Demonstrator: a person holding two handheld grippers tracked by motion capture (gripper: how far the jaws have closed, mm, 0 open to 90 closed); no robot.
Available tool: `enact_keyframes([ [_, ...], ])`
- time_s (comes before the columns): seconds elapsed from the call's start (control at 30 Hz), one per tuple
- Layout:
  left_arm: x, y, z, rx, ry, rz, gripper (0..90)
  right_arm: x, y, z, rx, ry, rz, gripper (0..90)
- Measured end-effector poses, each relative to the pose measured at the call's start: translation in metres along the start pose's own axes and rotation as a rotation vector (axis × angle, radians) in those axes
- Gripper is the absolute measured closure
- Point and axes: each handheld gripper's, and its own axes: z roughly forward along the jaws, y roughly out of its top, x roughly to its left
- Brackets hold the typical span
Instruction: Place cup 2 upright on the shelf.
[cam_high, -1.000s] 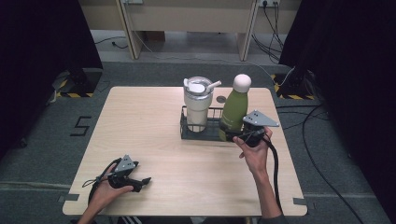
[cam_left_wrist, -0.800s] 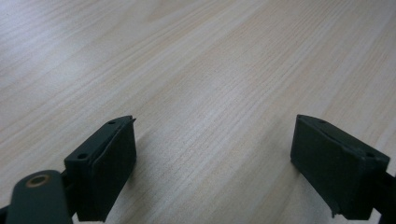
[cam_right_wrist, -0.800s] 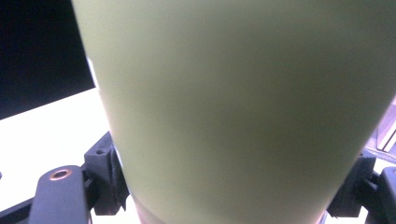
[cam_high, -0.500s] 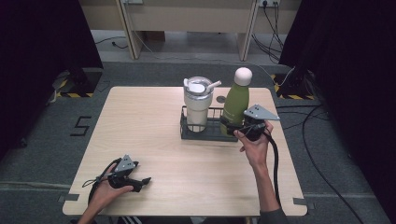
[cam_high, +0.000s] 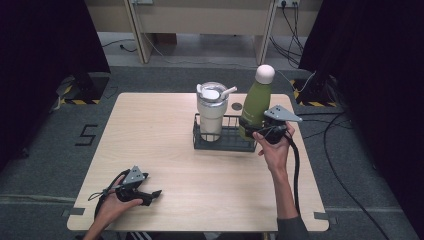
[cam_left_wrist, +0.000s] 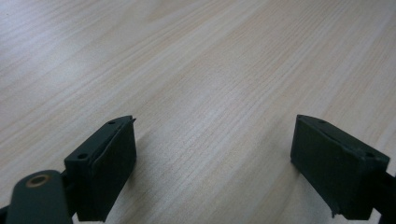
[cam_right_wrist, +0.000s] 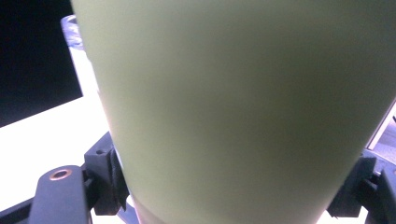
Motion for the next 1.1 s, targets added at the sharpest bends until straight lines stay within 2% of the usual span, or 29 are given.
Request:
enact_keyframes([
  [0.73, 0.0, 0.0, 0.0, 0.001, -0.001, 0.0, 13.8, -0.019, 0.007, 0.032, 0.017, -0.045, 0.02, 20.7],
  [1.1, 0.0, 0.0, 0.0, 0.001, -0.001, 0.0, 13.7, -0.021, 0.002, 0.043, 0.029, -0.053, 0.028, 20.7],
])
